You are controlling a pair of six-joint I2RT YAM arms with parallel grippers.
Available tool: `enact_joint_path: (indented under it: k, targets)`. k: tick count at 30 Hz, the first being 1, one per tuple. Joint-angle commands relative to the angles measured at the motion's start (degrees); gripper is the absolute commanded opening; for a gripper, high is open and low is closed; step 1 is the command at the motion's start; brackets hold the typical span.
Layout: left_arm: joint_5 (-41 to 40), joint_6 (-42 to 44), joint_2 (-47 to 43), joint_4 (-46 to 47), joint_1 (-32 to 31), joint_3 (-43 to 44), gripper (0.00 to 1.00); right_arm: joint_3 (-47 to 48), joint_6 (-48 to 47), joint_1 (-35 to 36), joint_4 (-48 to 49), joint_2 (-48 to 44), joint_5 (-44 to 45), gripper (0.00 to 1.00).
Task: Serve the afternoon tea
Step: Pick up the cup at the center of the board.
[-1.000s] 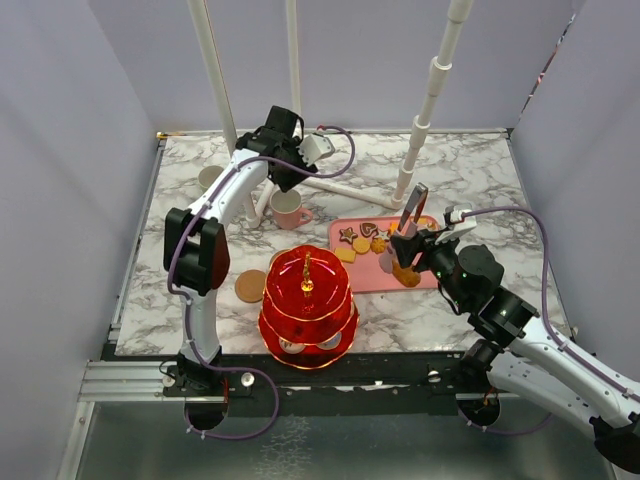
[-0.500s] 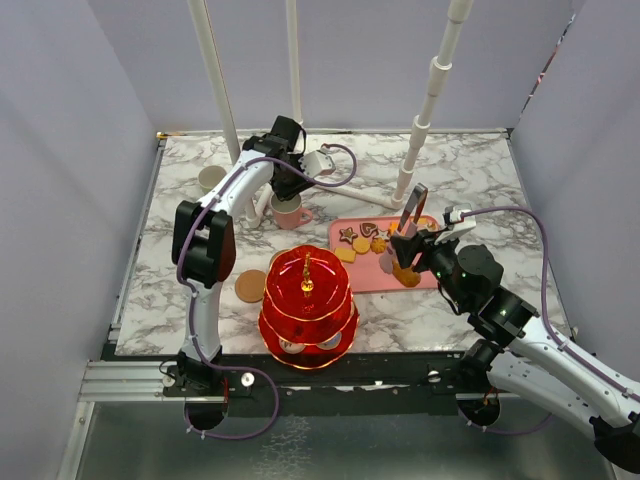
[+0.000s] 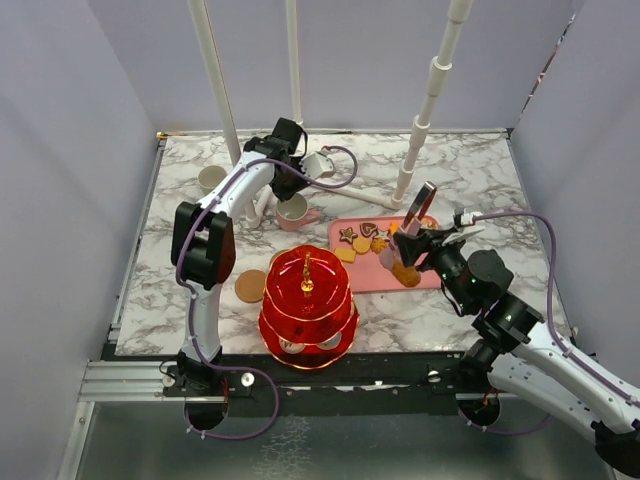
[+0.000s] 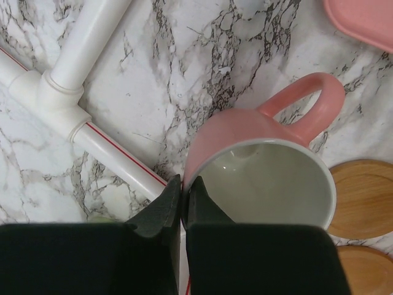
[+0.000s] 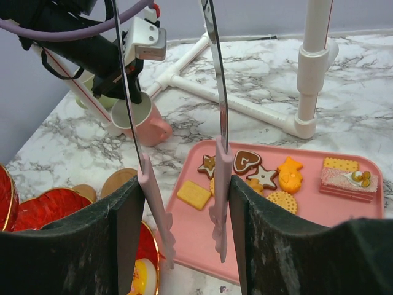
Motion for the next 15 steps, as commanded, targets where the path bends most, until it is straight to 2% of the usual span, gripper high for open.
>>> enact_joint_path:
  k: [1,15]
  targets:
    - [-1.5,-2.4,-4.7,2.7,-1.3,-1.3,0.00,-2.2,0.6,0.3,3.7,-1.8,1.0,0.55]
    - [-4.0,-5.4,-19.8,0.6,-1.9,-11.1,0.00,-6.0,-0.1,0.3,7.1,-5.1,-0.1,0.55]
